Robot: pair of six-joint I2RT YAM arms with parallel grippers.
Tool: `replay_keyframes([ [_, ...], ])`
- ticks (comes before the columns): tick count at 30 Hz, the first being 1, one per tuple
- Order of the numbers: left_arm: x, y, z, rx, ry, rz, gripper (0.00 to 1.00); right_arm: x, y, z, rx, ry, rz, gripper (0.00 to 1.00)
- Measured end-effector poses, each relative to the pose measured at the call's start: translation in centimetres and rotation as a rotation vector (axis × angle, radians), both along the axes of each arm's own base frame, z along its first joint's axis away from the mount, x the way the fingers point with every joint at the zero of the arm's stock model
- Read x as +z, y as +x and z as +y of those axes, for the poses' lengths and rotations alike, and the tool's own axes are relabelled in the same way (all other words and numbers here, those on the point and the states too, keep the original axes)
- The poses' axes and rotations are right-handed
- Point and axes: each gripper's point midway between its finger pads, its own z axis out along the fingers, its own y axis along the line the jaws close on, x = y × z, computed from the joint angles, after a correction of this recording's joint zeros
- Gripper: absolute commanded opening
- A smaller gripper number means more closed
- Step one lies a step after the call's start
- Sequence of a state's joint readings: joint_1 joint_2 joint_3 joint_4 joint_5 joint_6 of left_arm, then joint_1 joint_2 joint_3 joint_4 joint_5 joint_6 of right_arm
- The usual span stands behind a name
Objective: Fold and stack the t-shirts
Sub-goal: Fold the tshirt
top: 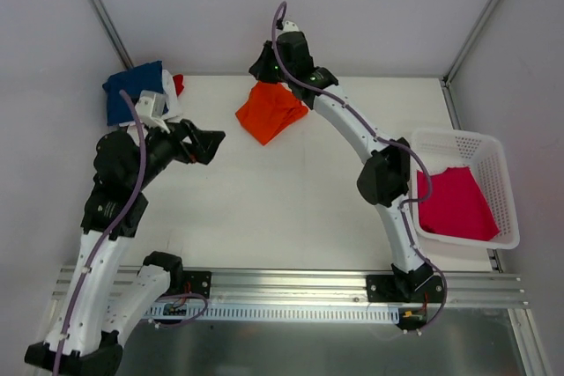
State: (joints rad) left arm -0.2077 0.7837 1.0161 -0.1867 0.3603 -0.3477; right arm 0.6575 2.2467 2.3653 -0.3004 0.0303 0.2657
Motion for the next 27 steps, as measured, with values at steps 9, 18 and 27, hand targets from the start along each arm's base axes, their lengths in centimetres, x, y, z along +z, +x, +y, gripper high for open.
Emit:
replay_keyframes([
  [9, -7.5, -3.0, 3.4, 0.110, 0.169, 0.070, 0.99, -12.1, 4.4, 1.4, 0.118, 0.250, 0.287, 0.00],
  [18, -10.6, -2.9, 4.0, 0.131, 0.216, 0.151, 0.99, -15.1, 8.9, 0.6, 0.142, 0.519, 0.313, 0.01],
  [27, -10.9, -2.9, 4.4, 0.153, 0.223, 0.152, 0.99, -21.3, 10.2, 0.9, 0.110, 0.596, 0.345, 0.00],
])
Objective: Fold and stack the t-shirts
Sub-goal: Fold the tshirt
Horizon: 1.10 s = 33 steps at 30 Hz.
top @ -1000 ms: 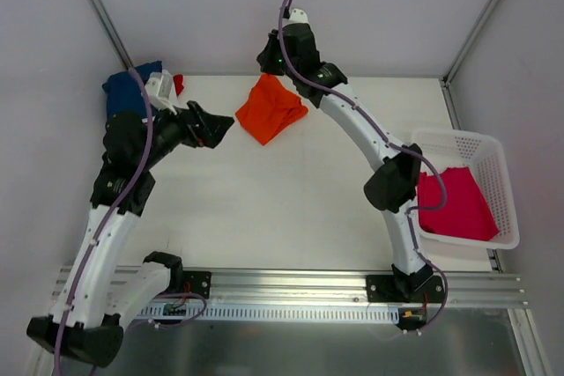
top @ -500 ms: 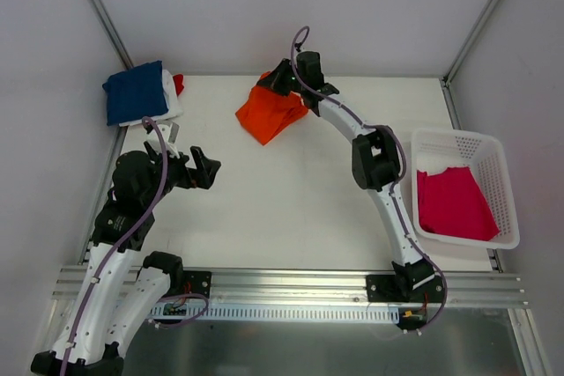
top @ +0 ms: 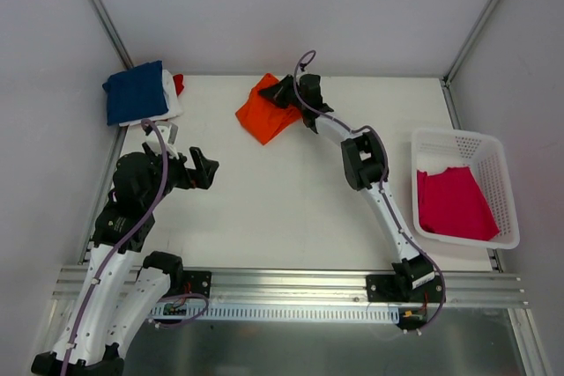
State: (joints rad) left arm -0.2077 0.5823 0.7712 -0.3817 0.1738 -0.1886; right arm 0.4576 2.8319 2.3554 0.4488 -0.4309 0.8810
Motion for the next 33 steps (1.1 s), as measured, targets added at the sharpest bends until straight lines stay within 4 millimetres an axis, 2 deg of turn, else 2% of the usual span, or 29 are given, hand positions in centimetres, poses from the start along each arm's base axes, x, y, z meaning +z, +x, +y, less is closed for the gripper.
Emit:
replay_keyframes([
  [12, -1.0, -0.1, -0.3, -0.017, 0.020, 0.021, 0.99, -1.5, -0.1, -0.7, -0.027, -0.010, -0.041, 0.01],
  [17, -1.5, -0.4, -0.9, -0.042, 0.040, 0.039, 0.99, -1.0, 0.0, -1.9, -0.077, -0.055, -0.054, 0.01],
  [19, -1.6, -0.5, -1.0, -0.047, 0.042, 0.043, 0.99, -0.5, 0.6, -2.8, -0.115, -0.071, -0.068, 0.00],
  [23, -1.8, -0.5, -1.1, -0.052, 0.045, 0.048, 0.99, 0.0, 3.0, -6.0, -0.216, -0.071, -0.072, 0.00],
  [29, -2.1, -0.5, -1.4, -0.064, 0.051, 0.061, 0.99, 0.3, 7.3, -13.5, -0.408, -0.065, -0.068, 0.01],
  [33, -2.3, -0.6, -1.8, -0.077, 0.060, 0.066, 0.99, 0.3, 9.3, -17.8, -0.520, -0.072, -0.069, 0.01],
])
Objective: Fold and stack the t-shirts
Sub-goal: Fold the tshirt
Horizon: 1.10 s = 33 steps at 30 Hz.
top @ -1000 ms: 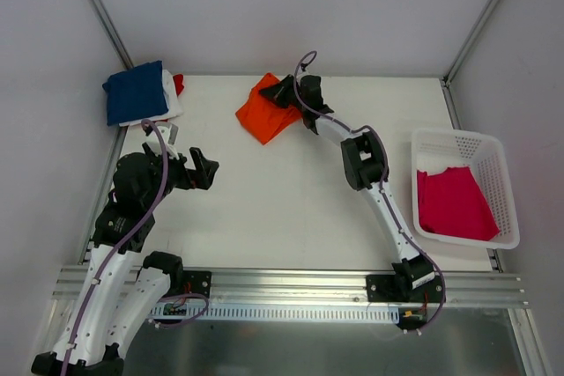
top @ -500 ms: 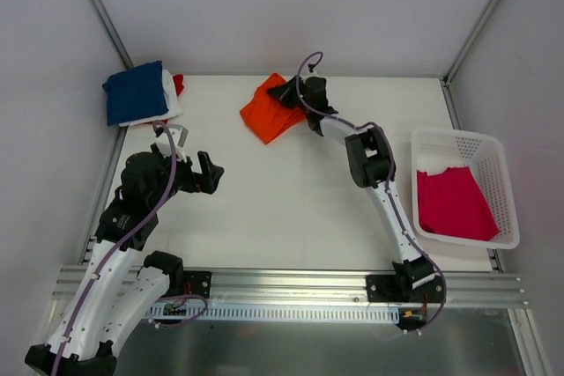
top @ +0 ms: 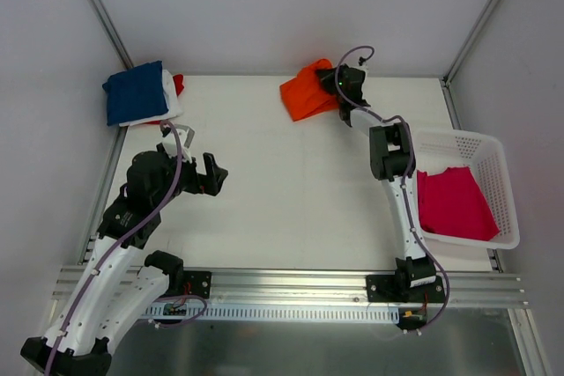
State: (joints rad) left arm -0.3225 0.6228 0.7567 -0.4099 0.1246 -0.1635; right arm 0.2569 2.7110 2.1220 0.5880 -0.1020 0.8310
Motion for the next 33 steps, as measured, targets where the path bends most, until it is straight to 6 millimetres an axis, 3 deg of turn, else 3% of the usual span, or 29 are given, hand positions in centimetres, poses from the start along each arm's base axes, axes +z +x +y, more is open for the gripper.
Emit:
replay_keyframes([
  [4, -0.1, -0.1, -0.4, -0.016, 0.004, 0.005, 0.99, -0.6, 1.2, -3.5, -0.129, 0.066, 0.030, 0.01],
  [10, -0.4, 0.0, -0.4, -0.016, 0.008, 0.015, 0.99, -3.6, 0.9, -6.5, -0.265, 0.220, 0.116, 0.01],
  [12, -0.4, -0.1, -0.5, -0.020, 0.009, 0.015, 0.99, -3.4, 0.6, -7.1, -0.290, 0.251, 0.114, 0.19],
  [13, -0.4, -0.1, -0.5, -0.021, 0.009, 0.015, 0.99, -3.3, 0.4, -7.3, -0.293, 0.262, 0.113, 0.30],
  [14, -0.4, -0.1, -0.6, -0.023, 0.009, 0.015, 0.99, -3.0, 0.3, -7.5, -0.292, 0.268, 0.108, 0.51],
  [15, -0.4, -0.1, -0.7, -0.025, 0.009, 0.015, 0.99, -2.6, 0.2, -7.7, -0.287, 0.275, 0.104, 0.59],
  [16, -0.4, -0.1, -0.7, -0.026, 0.009, 0.015, 0.99, -1.9, 0.1, -7.8, -0.275, 0.275, 0.089, 0.77],
  [17, -0.4, -0.2, -0.7, -0.026, 0.009, 0.015, 0.99, -1.1, -0.1, -8.1, -0.268, 0.272, 0.081, 0.85],
  [20, -0.3, -0.2, -0.7, -0.026, 0.008, 0.011, 0.99, 1.3, -1.8, -9.6, -0.278, 0.215, 0.083, 0.99],
  [24, 0.1, -0.4, -0.6, -0.027, 0.002, -0.005, 0.99, 4.8, -3.8, -12.7, -0.312, 0.135, 0.074, 1.00],
  [27, 0.4, -0.6, -0.5, -0.027, -0.003, -0.020, 0.99, 8.5, -4.8, -14.2, -0.317, 0.105, 0.031, 0.99],
  [30, 0.7, -0.7, -0.5, -0.027, -0.008, -0.032, 0.99, 13.3, -6.5, -14.2, -0.284, 0.078, -0.026, 0.99],
  [33, 0.9, -0.8, -0.5, -0.027, -0.010, -0.039, 0.99, 18.0, -9.7, -13.2, -0.251, 0.045, -0.068, 0.99],
])
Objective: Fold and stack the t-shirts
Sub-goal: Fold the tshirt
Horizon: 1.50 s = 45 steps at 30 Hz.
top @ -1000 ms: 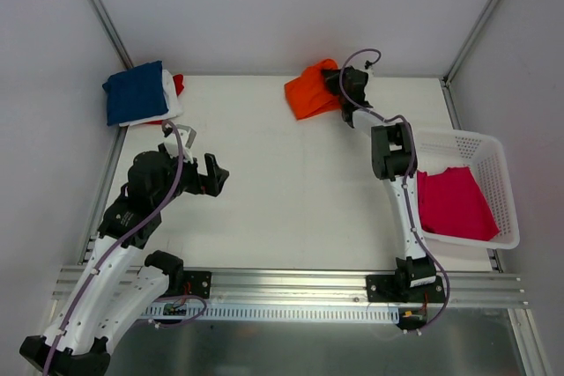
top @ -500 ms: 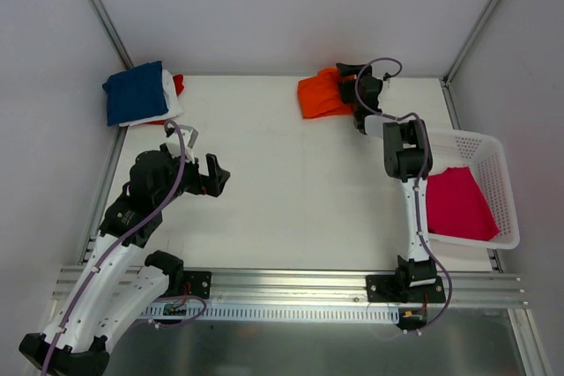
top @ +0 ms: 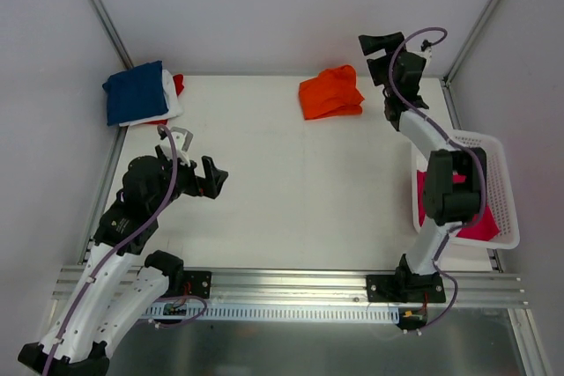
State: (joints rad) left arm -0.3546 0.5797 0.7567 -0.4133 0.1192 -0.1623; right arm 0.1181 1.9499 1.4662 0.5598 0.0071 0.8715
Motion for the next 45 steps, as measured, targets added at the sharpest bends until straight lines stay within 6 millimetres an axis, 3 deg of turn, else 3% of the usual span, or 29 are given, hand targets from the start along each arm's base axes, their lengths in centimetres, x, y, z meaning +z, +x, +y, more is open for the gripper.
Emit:
replay_keyframes([
  [4, 0.1, -0.1, 0.0, 0.000, -0.002, -0.005, 0.99, 5.8, -7.1, 1.4, 0.020, -0.042, -0.062, 0.99],
  [7, 0.4, -0.2, 0.1, 0.000, -0.006, -0.016, 0.99, 7.3, -12.1, 1.9, 0.017, -0.066, -0.074, 0.99],
  [11, 0.7, -0.3, 0.1, 0.000, -0.011, -0.028, 0.99, 4.6, -16.9, 2.3, -0.012, -0.111, 0.005, 0.99],
  [16, 0.7, -0.4, 0.1, 0.000, -0.012, -0.031, 0.99, -4.1, -19.6, 3.2, -0.009, -0.171, 0.201, 0.99],
  [20, 0.7, -0.4, 0.1, 0.000, -0.012, -0.031, 0.99, -10.6, -20.0, 4.3, 0.009, -0.189, 0.349, 0.99],
  [29, 1.0, -0.5, 0.2, 0.001, -0.016, -0.042, 0.99, -18.1, -17.6, 8.4, 0.088, -0.109, 0.471, 0.99],
  [33, 1.0, -0.5, 0.2, 0.001, -0.015, -0.041, 0.99, -19.3, -15.6, 9.8, 0.107, -0.053, 0.474, 1.00],
  [37, 1.0, -0.5, 0.2, 0.001, -0.015, -0.040, 0.99, -19.1, -13.4, 10.3, 0.105, -0.010, 0.448, 0.99],
  [45, 1.0, -0.5, 0.2, 0.001, -0.015, -0.040, 0.99, -18.5, -10.5, 7.3, 0.021, 0.007, 0.415, 1.00],
])
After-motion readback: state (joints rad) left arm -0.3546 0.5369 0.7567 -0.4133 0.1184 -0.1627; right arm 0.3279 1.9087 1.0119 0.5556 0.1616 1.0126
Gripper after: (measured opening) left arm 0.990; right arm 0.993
